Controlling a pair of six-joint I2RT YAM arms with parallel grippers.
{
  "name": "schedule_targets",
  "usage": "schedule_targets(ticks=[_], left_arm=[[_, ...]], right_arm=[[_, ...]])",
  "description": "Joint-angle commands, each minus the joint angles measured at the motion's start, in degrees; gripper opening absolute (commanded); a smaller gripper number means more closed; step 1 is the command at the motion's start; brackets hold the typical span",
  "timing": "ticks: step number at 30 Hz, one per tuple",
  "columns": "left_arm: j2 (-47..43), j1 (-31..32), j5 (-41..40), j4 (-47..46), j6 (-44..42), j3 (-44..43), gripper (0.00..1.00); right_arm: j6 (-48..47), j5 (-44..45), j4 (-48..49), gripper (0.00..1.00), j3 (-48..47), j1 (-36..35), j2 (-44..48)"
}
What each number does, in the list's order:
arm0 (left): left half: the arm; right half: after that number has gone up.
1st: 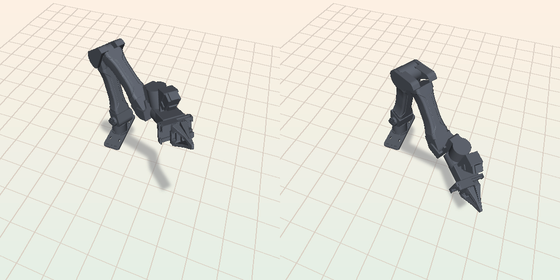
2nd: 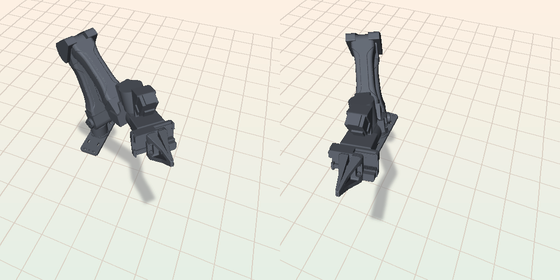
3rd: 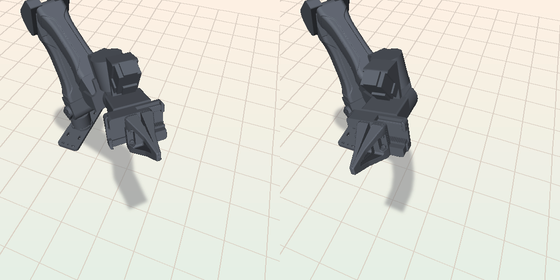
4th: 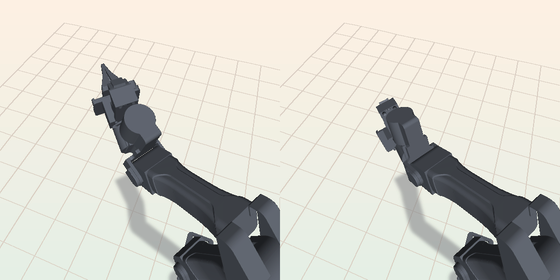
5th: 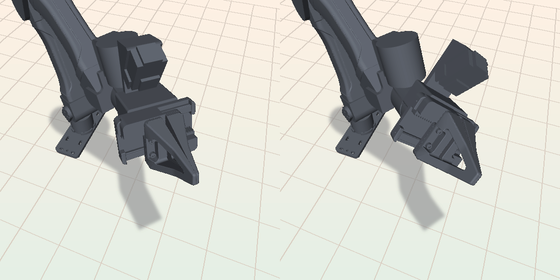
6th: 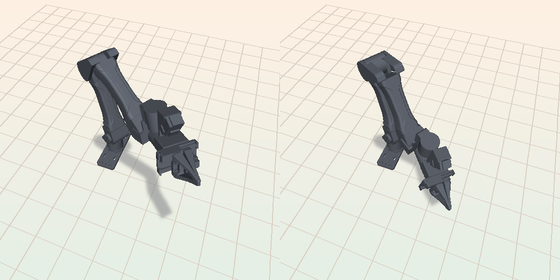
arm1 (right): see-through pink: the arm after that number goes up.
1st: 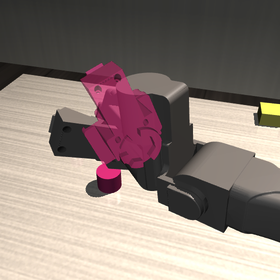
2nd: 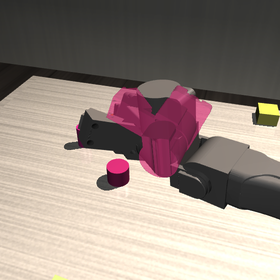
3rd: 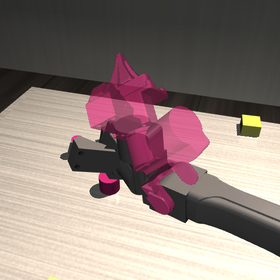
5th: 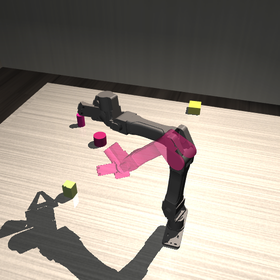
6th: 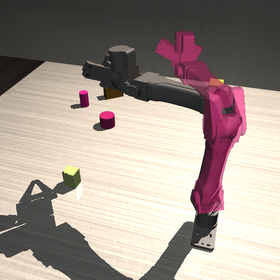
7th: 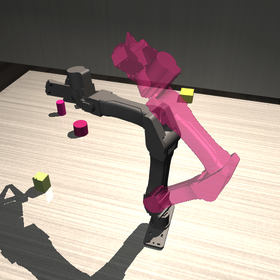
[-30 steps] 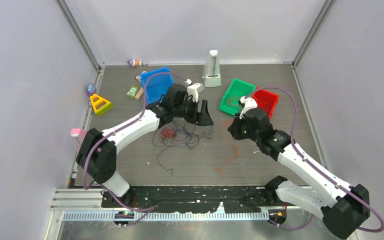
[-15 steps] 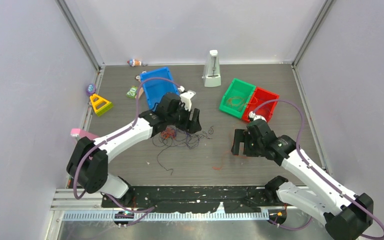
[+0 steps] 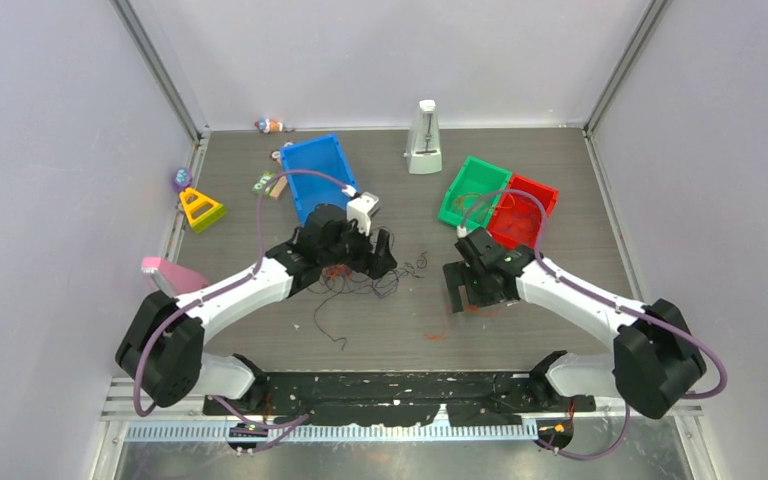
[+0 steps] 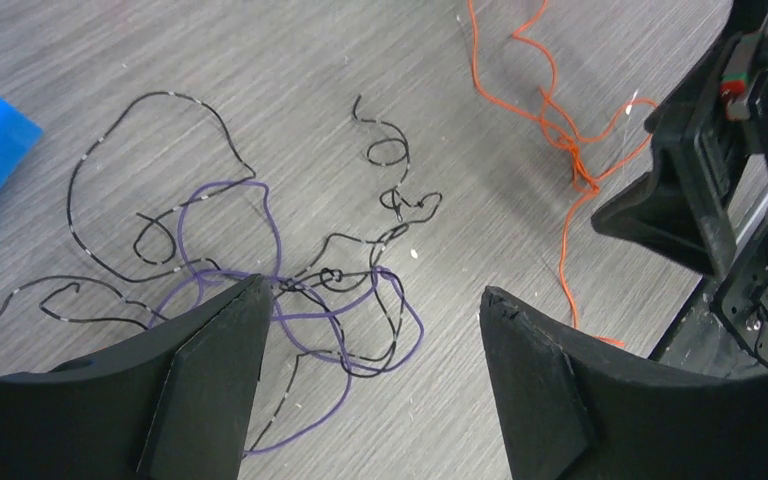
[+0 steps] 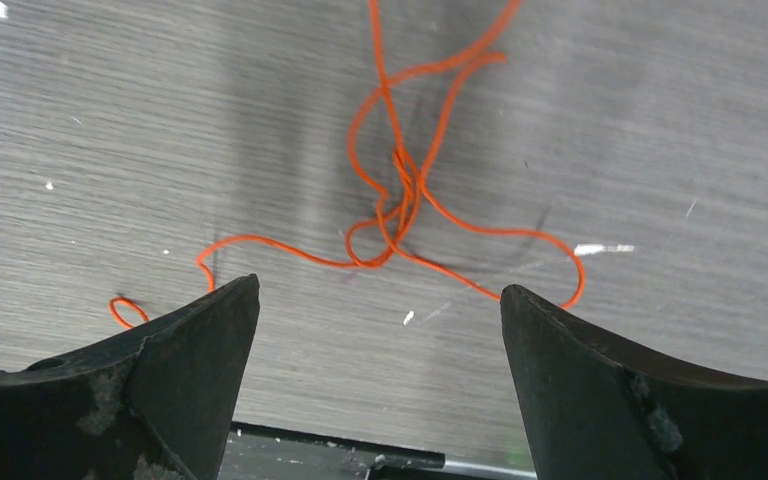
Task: Untangle the cables
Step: Place the cable in the bin.
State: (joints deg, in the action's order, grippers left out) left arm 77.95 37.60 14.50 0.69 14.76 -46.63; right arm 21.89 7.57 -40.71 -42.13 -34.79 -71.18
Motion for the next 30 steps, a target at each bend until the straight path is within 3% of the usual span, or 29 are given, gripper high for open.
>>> schedule_targets(ticks=[1, 9, 15, 23, 24, 25, 26, 29, 30], left_arm=[[-3.4, -3.2, 1.5, -8.8, 2.3, 3.0, 0.77], [-11.2, -5.9, -3.2, -17.7, 6.3, 12.9, 0.8], [-12.1, -5.9, -4.2, -18.0, 6.1, 13.4, 0.82], [-12.0, -5.9, -4.8, -17.7, 5.5, 13.5, 0.82], [-12.0, -5.9, -4.8, -17.7, 5.5, 13.5, 0.82], [-11.9, -5.9, -4.9, -17.7, 5.4, 13.5, 0.82], [-12.0, -5.9, -5.0, -17.7, 5.3, 13.4, 0.82], [-11.9, -5.9, -5.1, -17.5, 5.2, 13.4, 0.81], [-11.9, -5.9, -5.1, -17.4, 5.1, 13.3, 0.81]], right_arm=[[-7.2, 3.8, 2.3, 0.95, -6.1, -1.8, -3.0], [-7.2, 3.3, 4.9, 0.95, -6.7, -1.9, -10.3], [-2.8, 3.9, 6.5, 0.95, -5.8, -1.6, -13.4], [3.5, 0.6, 17.2, 0.97, -0.4, -1.3, -17.3], [4.3, -0.3, 19.1, 0.81, 0.3, -1.3, -17.6], [4.7, -0.6, 19.9, 0.73, 0.6, -1.3, -17.6], [5.3, -0.9, 21.4, 0.53, 1.1, -1.3, -17.4], [6.0, -0.3, 22.4, 0.15, 1.3, -1.3, -16.1], [6.1, 0.3, 22.1, 0.11, 1.1, -1.3, -15.1]])
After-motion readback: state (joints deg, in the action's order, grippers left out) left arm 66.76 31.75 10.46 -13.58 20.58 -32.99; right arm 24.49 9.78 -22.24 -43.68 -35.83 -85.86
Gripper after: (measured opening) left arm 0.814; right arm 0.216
